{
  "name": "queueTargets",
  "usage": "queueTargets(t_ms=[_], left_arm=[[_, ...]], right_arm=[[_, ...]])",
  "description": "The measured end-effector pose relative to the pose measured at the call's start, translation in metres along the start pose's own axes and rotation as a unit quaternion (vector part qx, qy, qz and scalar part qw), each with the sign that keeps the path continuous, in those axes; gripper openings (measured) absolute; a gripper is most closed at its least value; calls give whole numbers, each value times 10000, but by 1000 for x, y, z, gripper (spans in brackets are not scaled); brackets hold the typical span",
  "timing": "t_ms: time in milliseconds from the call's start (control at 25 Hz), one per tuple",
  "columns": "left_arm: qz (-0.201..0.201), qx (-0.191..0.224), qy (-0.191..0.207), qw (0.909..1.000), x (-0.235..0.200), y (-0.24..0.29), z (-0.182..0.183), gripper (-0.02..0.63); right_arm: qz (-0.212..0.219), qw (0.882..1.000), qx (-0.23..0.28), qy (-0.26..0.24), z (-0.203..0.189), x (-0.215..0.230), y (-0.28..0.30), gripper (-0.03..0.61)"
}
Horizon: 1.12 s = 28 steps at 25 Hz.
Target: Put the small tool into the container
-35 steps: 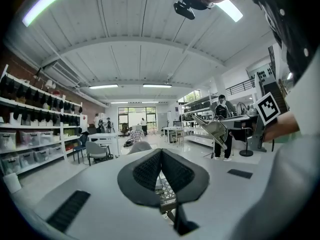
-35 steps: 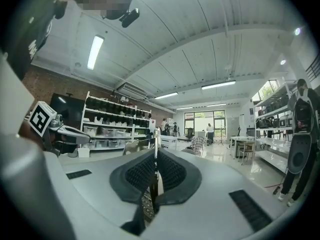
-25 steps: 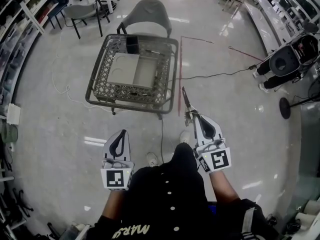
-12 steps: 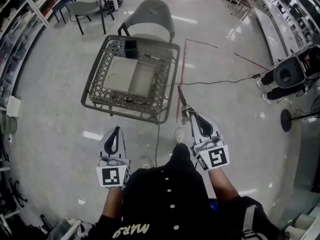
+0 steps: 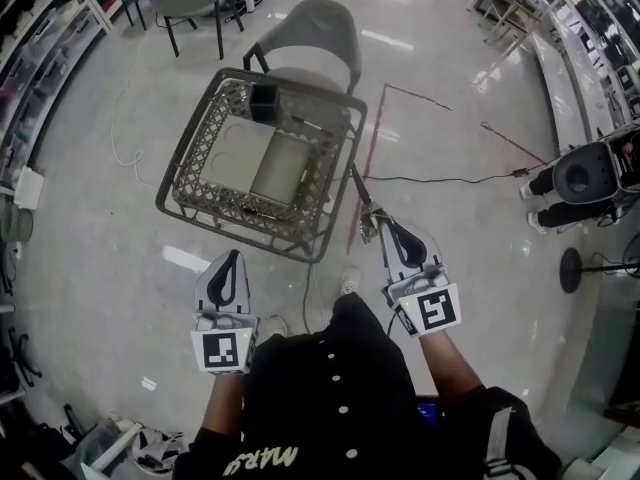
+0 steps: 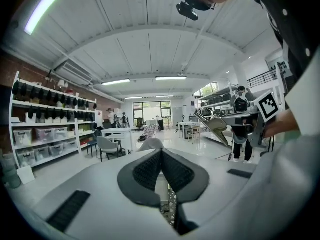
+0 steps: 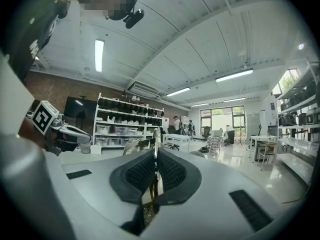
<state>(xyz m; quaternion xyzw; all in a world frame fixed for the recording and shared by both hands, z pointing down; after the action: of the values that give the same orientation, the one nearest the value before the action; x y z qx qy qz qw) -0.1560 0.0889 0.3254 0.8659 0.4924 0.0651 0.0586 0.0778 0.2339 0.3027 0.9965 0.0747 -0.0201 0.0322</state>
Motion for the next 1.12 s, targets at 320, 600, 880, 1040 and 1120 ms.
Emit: queueTargets(t_ms=[320, 600, 880, 1040, 1120], left_arm=[[497, -304, 157, 9982, 13, 21, 2, 26], [986, -291, 140, 9946, 38, 36, 16, 25], [1466, -321, 31, 9887, 69, 50, 21, 25], [1611, -334, -14, 9864, 78, 51, 23, 25], [1655, -372, -32, 9855, 79, 50, 22, 25]], right_arm=[[540, 9985, 24, -44, 2, 38, 27, 17], [1126, 9934, 90, -180, 7, 71, 43, 17], [1659, 9858, 157, -189, 6, 101, 54, 15], [1807, 9832, 247, -99, 8, 105, 65, 17], [1892, 9816, 225, -103, 6, 103, 70, 15]])
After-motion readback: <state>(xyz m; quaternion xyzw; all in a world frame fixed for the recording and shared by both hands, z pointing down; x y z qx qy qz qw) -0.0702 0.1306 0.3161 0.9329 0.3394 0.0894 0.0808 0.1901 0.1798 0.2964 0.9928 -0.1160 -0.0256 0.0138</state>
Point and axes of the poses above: the fingertips, and each gripper's own axes: y forward along the fingers, x to its right, z out of its top, the point moved 4 cm from there along -y, backward along the fingers, and after that the axes turned 3 degrees about y, right-handed, at the moved point
